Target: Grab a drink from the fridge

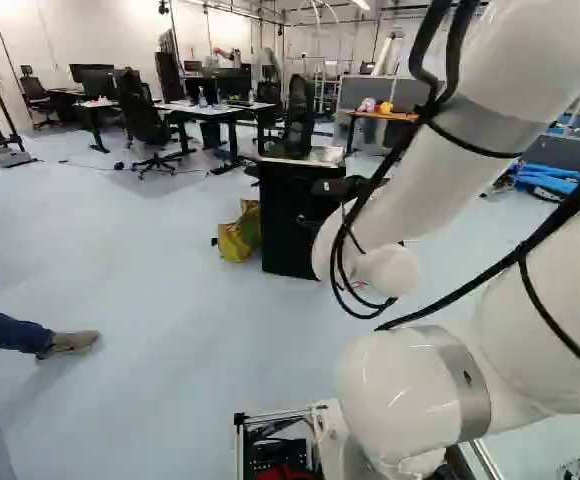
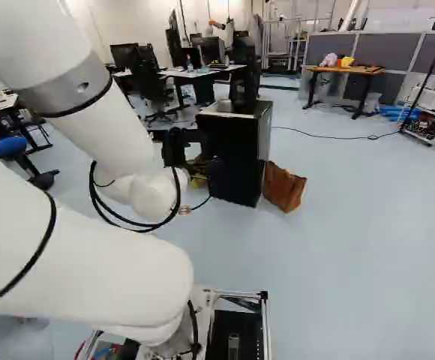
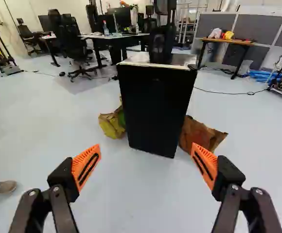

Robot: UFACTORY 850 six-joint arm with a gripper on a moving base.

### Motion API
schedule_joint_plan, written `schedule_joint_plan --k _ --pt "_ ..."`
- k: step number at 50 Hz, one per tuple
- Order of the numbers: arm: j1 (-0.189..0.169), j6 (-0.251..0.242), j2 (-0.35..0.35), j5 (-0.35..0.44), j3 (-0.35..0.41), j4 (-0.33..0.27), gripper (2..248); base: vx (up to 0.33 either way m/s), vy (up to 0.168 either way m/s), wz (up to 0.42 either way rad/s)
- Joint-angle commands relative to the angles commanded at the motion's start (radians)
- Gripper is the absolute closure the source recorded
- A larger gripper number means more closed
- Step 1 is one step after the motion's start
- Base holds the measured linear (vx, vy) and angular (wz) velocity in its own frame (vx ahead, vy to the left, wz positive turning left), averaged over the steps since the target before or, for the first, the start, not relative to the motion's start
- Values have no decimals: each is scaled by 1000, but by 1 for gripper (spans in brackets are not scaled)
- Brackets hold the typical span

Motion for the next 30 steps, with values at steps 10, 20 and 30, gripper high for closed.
schedule_joint_plan --k 10,20,30 --pt "0 0 0 0 0 0 3 0 0 0" --pt "0 0 0 0 0 0 3 0 0 0" --pt "0 0 0 0 0 0 3 0 0 0"
